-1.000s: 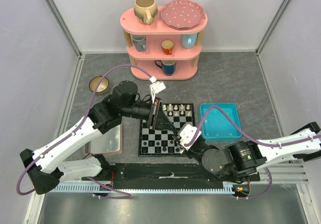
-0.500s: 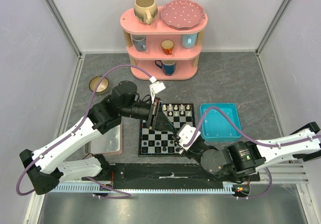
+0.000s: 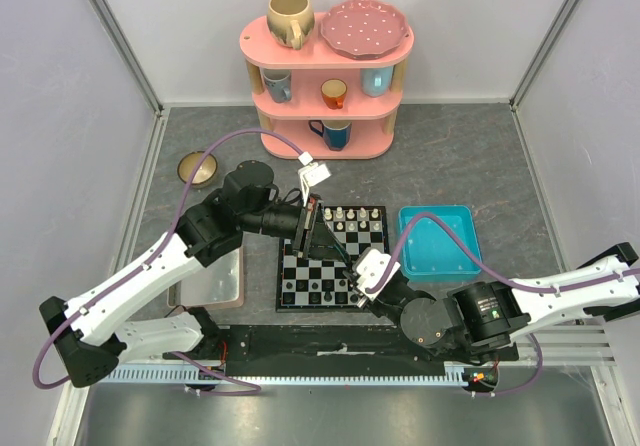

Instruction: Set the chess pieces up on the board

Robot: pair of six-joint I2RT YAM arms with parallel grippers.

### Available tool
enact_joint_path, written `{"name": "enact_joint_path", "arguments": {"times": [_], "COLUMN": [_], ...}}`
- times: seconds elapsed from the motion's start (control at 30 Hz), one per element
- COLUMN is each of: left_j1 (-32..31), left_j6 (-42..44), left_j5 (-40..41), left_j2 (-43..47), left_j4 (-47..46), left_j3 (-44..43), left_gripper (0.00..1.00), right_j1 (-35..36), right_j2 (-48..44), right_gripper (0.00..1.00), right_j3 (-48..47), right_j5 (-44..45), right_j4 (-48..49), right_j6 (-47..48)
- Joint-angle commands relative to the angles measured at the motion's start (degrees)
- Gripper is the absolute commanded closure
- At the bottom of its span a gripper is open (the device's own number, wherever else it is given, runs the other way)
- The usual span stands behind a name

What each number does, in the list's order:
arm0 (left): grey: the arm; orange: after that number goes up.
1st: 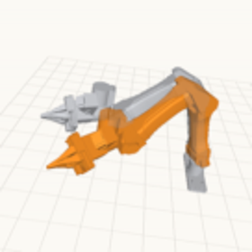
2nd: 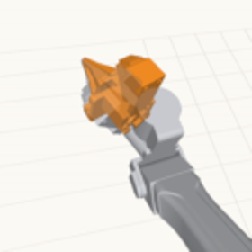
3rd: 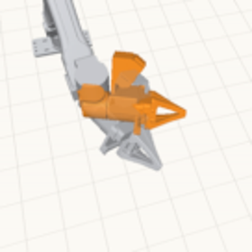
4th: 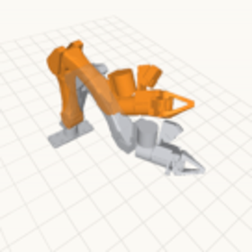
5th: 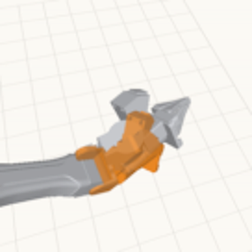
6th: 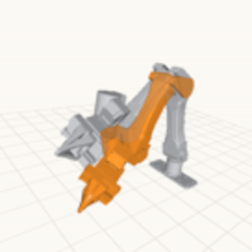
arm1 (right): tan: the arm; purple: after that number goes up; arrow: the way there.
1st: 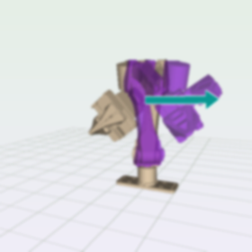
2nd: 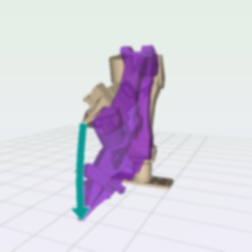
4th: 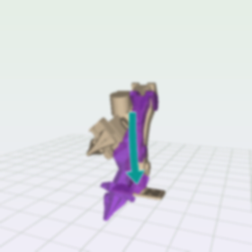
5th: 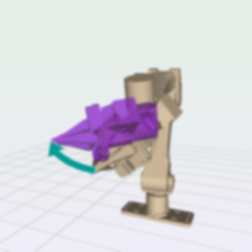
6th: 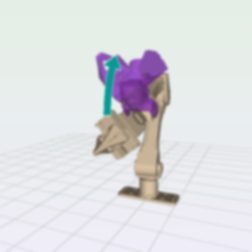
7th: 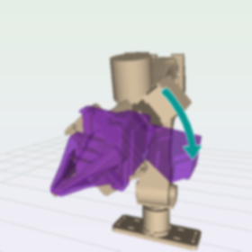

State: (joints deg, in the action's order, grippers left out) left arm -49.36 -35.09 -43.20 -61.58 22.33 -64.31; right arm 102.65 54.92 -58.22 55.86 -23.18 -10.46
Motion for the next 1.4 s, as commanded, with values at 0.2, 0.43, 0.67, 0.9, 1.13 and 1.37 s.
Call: {"name": "enact_joint_path", "arguments": {"times": [0.2,0.43,0.67,0.9,1.13,1.37], "left_j1": [-0.91,-0.82,-0.91,-0.91,-0.91,-1.00], "left_j6": [0.20,1.69,2.92,3.27,3.45,3.54], "left_j5": [-2.68,-0.92,0.66,1.28,1.10,1.01], "left_j2": [-0.82,-0.91,-0.82,-0.64,-0.73,-0.73], "left_j4": [-1.15,1.05,3.07,3.95,4.22,4.13], "left_j3": [-0.55,-0.81,-0.99,-0.99,-0.99,-0.81], "left_gripper": [0.85,0.96,0.98,0.98,0.91,0.69], "right_j1": [0.27,0.27,0.27,0.27,0.44,0.36], "right_j2": [-0.25,-0.34,-0.42,-0.25,-0.07,0.19], "right_gripper": [1.00,1.00,1.00,1.00,1.00,1.00], "right_j3": [-0.49,-0.41,-0.49,-0.67,-0.76,-0.76], "right_j5": [0.83,0.92,0.83,0.66,0.57,0.48], "right_j4": [1.56,1.30,1.03,0.68,0.59,0.59], "right_j6": [-0.26,-0.62,-0.79,-1.06,-1.06,-1.32]}}
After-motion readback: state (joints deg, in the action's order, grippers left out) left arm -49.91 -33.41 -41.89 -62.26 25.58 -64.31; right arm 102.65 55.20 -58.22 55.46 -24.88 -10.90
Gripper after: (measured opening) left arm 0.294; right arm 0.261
